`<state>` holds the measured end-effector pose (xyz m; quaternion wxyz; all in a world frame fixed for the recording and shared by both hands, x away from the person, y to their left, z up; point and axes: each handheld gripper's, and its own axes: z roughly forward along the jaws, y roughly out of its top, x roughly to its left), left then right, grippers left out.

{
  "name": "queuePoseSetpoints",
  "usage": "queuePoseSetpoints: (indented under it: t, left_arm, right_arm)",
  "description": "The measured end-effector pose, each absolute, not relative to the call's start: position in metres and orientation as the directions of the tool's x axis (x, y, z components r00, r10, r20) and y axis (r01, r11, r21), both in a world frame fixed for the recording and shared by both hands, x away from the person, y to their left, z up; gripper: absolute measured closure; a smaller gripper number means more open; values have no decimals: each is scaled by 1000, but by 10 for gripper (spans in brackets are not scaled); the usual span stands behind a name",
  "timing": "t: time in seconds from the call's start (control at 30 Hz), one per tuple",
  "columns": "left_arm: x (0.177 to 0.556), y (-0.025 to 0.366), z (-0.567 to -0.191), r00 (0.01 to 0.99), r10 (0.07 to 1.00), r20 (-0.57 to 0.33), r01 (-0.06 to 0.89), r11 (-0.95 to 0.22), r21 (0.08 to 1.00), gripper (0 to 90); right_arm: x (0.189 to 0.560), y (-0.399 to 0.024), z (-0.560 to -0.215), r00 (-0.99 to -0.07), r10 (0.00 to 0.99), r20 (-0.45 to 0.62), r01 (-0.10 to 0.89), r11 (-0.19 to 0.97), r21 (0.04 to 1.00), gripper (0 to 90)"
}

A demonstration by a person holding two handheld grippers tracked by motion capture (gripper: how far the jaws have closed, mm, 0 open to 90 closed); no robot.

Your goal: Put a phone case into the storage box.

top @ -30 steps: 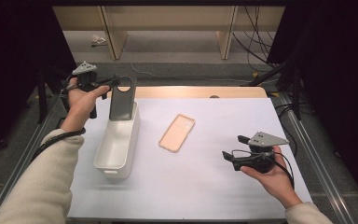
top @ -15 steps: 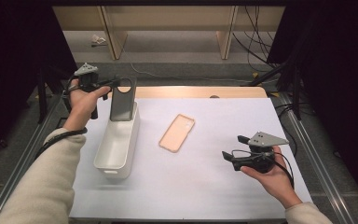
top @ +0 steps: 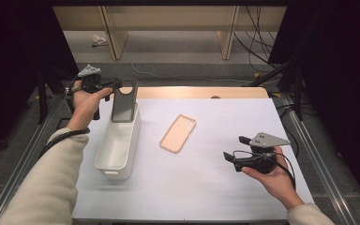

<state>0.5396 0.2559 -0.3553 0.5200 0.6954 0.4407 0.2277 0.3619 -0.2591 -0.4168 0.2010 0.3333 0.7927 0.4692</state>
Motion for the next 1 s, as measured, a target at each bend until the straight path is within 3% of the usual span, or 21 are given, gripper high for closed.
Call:
queuePoseSetpoints:
  t: [1.0]
  left_arm:
    - [544, 257, -369, 497, 856, -141, 399, -81, 914, 807]
  right_arm:
    - [362, -259, -417, -699, 715, -3, 342, 338, 877, 162]
